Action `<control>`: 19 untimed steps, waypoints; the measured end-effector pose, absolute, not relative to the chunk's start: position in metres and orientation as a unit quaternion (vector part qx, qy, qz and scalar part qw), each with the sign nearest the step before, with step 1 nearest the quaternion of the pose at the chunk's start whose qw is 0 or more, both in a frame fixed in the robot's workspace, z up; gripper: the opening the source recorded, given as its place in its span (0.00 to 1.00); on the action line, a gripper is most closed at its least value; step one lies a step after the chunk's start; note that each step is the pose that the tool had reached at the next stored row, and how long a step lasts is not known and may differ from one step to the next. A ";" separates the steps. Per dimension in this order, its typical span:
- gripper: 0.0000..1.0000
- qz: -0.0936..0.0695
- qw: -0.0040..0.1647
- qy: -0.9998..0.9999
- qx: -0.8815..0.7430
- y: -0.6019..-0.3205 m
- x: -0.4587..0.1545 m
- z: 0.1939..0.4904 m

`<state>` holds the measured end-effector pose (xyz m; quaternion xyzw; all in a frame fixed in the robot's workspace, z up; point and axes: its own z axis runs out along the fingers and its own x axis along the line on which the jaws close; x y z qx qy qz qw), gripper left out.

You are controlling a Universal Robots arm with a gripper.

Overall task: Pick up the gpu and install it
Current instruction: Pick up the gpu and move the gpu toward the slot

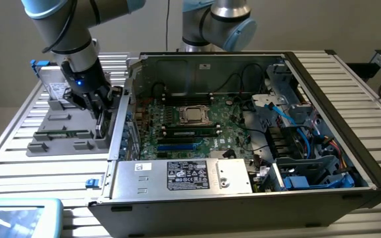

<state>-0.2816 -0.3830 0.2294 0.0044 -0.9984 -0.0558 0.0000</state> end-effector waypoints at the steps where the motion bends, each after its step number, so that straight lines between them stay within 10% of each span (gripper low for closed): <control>1: 0.31 -0.056 0.000 -0.998 0.004 -0.383 -0.282 0.229; 19: 0.28 -0.056 0.005 -0.998 0.011 -0.383 -0.282 0.268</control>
